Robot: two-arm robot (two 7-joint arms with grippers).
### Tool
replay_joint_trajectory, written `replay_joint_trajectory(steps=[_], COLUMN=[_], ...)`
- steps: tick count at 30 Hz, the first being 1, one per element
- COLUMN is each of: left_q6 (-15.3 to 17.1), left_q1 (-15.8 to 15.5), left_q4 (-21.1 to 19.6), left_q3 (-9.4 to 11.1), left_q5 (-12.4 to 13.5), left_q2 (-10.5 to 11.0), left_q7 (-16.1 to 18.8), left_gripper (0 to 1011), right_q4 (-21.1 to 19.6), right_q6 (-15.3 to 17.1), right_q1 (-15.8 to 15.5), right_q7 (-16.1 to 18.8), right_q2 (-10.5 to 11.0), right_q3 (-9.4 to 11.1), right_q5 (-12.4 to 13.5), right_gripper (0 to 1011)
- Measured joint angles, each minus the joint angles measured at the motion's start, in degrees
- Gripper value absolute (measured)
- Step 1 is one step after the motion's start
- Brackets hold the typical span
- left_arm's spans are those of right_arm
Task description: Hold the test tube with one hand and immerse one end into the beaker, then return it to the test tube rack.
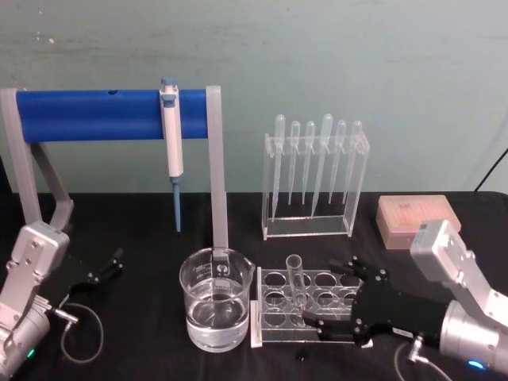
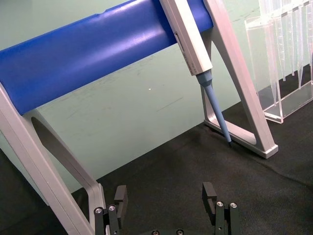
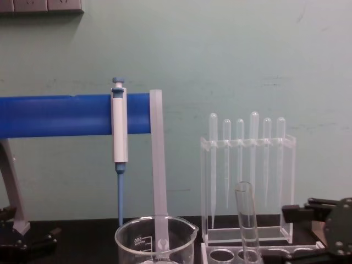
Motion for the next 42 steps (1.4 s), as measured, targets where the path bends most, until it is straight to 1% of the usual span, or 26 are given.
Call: replay_joint_trajectory(steps=[3,5,6,7,15,19,26,35,37,42], left_q6=[0.0,0.0,0.0,0.0,0.0,0.0,0.0,0.0,0.0,0.0], left_q1=[0.0,0.0,0.0,0.0,0.0,0.0,0.0,0.0,0.0,0.0], left_q4=[0.0,0.0,0.0,0.0,0.0,0.0,0.0,0.0,0.0,0.0], left_q3=[0.0,0.0,0.0,0.0,0.0,0.0,0.0,0.0,0.0,0.0], left_q5=[0.0,0.0,0.0,0.0,0.0,0.0,0.0,0.0,0.0,0.0], left_q2=[0.0,0.0,0.0,0.0,0.0,0.0,0.0,0.0,0.0,0.0], left_q7=[0.0,0.0,0.0,0.0,0.0,0.0,0.0,0.0,0.0,0.0], left_gripper=[1000,1000,1000,1000,1000,1000,1000,1000,1000,1000], right_q4=[1.6,1.9,2.5,2.5,4.9,5.6,6.3,6.2,6.1,6.1], right_q6=[0.5,0.5,0.6,0.6,0.4,0.2,0.1,0.1,0.1,0.1], right_q1=[1.7,2.0,2.8,2.8,5.4,6.1,7.0,6.9,6.9,6.8], right_q7=[1.3,1.4,2.0,2.0,3.4,3.6,4.0,4.0,4.0,3.9], right_q2=[-1.6,-1.8,-2.5,-2.5,-4.9,-5.6,-6.1,-6.0,-6.0,-6.0], right_q3=[-0.5,-0.6,-0.9,-0.9,-2.1,-2.4,-3.1,-3.0,-3.0,-3.0], right_q5=[-0.2,-0.2,-0.4,-0.4,-0.6,-0.5,-0.7,-0.7,-0.7,-0.7], right_gripper=[1002,1002,1002,1002,1002,1002,1002,994,964,839])
